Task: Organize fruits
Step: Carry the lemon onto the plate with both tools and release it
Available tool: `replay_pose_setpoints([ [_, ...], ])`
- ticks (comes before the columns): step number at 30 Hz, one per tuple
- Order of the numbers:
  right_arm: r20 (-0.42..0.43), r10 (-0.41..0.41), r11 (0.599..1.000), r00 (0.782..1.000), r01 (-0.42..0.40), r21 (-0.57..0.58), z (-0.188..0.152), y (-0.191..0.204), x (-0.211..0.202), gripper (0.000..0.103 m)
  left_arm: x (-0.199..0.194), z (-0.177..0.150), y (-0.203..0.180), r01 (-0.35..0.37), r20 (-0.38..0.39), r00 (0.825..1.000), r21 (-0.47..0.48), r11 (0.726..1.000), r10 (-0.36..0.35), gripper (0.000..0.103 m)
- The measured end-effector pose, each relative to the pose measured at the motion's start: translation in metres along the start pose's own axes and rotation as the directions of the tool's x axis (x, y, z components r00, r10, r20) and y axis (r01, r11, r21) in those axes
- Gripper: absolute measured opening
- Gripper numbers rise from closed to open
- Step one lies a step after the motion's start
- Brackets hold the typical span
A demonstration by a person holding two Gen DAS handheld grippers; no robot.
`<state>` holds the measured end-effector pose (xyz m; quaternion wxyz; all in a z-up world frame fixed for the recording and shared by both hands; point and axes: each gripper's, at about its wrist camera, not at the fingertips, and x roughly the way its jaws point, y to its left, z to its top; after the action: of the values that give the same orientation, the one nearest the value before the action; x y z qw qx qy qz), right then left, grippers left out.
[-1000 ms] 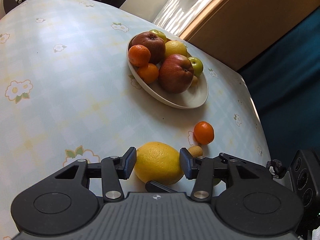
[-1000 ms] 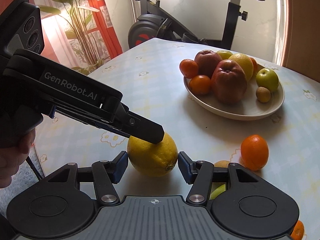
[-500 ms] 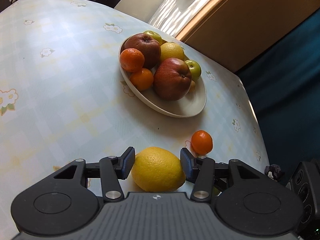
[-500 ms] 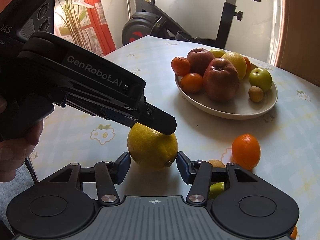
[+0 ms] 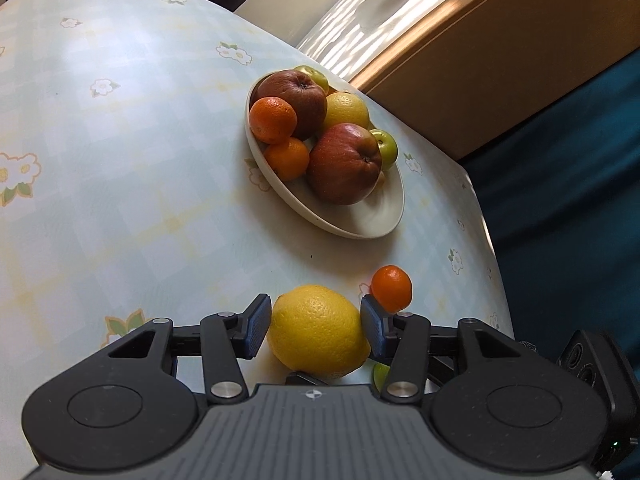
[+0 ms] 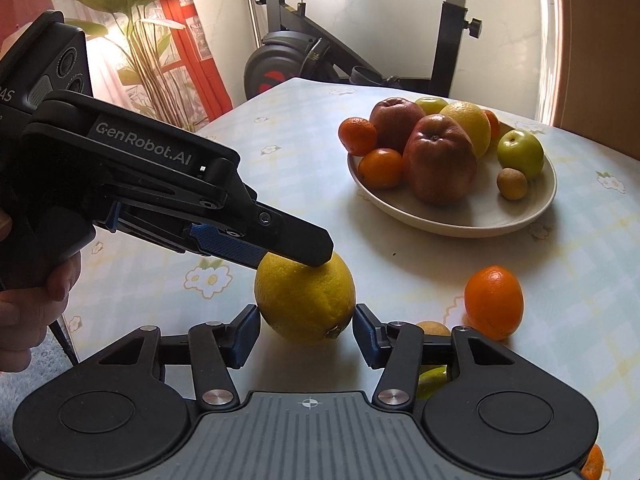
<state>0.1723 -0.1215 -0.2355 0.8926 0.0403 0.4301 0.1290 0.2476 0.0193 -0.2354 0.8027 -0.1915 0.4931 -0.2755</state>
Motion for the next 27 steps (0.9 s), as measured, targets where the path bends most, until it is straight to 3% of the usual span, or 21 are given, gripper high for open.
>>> replay_pose_setpoints([
  [7, 0.116, 0.002, 1.000, 0.993, -0.003, 0.003, 0.027, -0.004, -0.030, 0.047, -0.032, 0.021, -0.044, -0.025, 0.114, 0.993, 0.124, 0.992, 0.011, 0.052],
  [10, 0.176, -0.007, 1.000, 0.984, 0.011, -0.019, 0.049, -0.007, -0.050, 0.047, -0.046, 0.038, -0.068, -0.020, 0.170, 0.985, 0.172, 0.985, -0.010, 0.052],
  [15, 0.243, -0.035, 0.998, 0.969, 0.048, -0.046, 0.082, -0.023, -0.076, 0.047, -0.049, 0.066, -0.100, 0.001, 0.201, 0.978, 0.237, 0.972, -0.050, 0.052],
  [21, 0.251, -0.083, 0.993, 0.964, 0.101, -0.060, 0.105, -0.056, -0.084, 0.048, -0.020, 0.094, -0.125, 0.021, 0.160, 0.985, 0.282, 0.959, -0.068, 0.052],
  [27, 0.170, -0.089, 0.996, 0.981, 0.092, -0.007, 0.104, -0.095, -0.061, 0.047, 0.032, 0.105, -0.129, -0.010, 0.066, 0.998, 0.299, 0.954, -0.010, 0.052],
])
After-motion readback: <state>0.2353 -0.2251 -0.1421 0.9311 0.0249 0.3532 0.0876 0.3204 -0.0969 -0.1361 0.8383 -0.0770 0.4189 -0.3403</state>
